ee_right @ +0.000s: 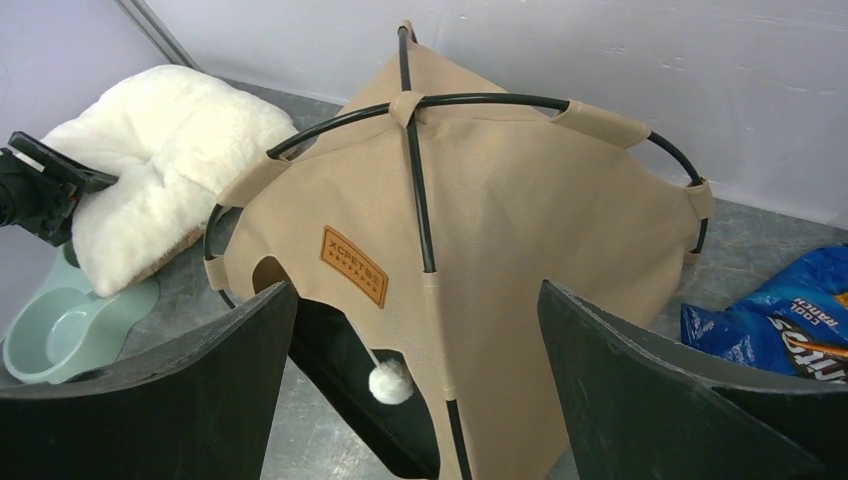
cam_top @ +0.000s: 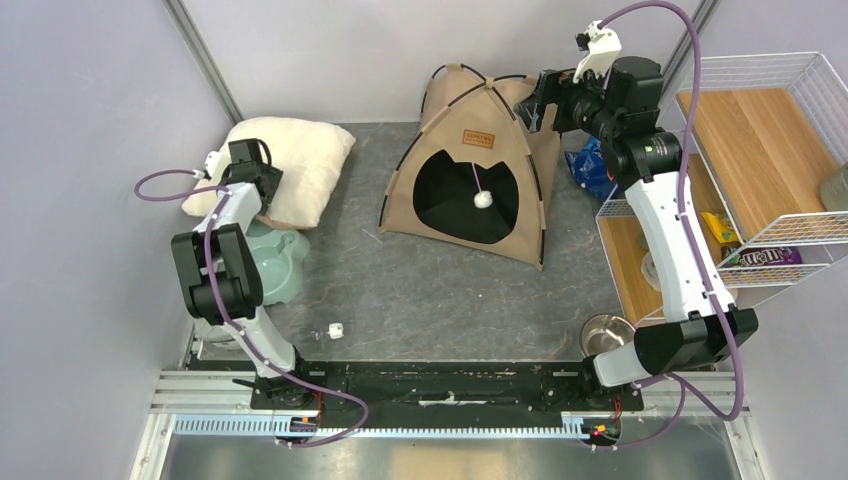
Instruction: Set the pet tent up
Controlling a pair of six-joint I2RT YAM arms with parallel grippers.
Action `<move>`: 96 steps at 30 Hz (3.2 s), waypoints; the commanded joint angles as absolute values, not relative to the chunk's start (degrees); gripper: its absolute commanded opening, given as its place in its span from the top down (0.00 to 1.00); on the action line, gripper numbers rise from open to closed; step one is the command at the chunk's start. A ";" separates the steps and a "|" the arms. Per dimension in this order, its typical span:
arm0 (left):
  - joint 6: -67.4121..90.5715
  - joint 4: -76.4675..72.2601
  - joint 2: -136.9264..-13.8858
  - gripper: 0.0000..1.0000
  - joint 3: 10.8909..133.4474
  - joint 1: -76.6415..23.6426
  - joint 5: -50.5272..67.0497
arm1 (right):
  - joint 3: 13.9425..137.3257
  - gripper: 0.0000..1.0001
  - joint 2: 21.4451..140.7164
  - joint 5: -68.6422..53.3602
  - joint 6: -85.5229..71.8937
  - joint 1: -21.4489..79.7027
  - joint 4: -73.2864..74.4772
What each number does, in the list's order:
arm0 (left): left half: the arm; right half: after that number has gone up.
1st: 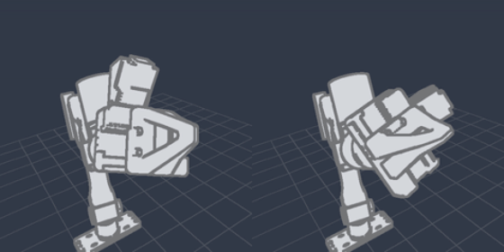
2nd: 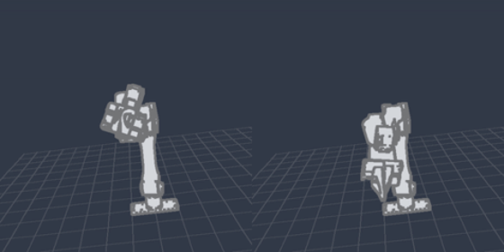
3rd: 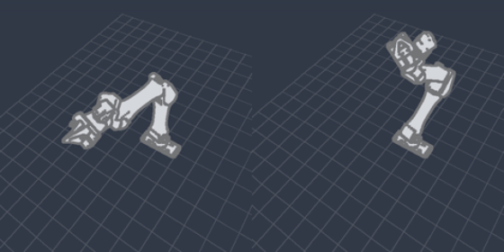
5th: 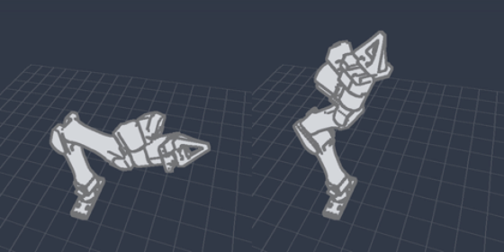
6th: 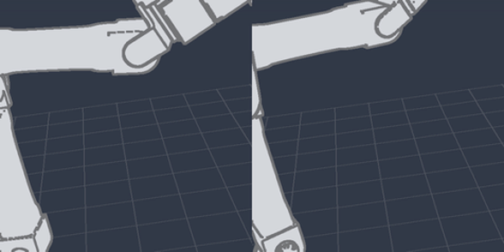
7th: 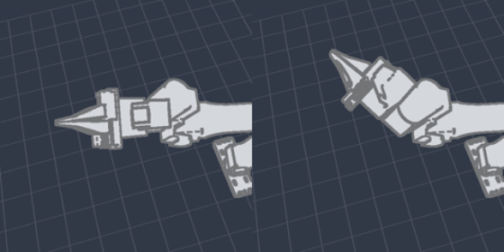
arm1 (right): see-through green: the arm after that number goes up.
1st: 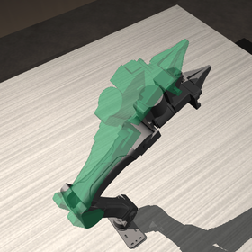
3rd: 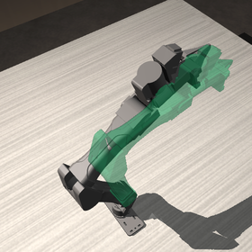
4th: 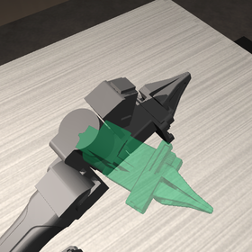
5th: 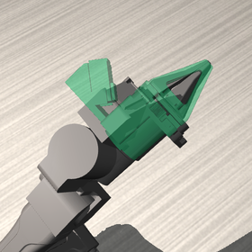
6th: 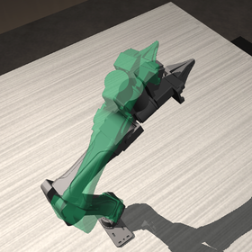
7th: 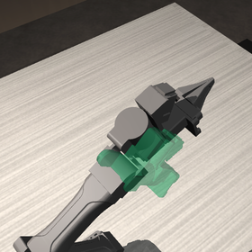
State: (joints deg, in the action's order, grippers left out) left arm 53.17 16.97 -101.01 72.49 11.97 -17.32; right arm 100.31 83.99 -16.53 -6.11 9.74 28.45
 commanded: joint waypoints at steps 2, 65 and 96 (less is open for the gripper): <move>57.36 13.65 -104.07 0.60 77.09 12.57 -17.42 | 102.15 0.03 84.08 -14.29 -4.85 9.58 28.04; 21.73 30.23 -50.09 0.98 85.17 -4.75 43.87 | 78.14 0.03 70.81 -30.62 -33.92 19.21 21.33; 15.45 34.40 -45.83 0.98 82.83 -6.32 46.20 | 74.03 1.00 82.54 -21.71 -28.59 43.42 -4.19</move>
State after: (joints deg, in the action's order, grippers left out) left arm 18.28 36.67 -46.44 80.36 -5.98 42.33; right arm 73.67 87.72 -22.94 -31.29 41.60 -1.26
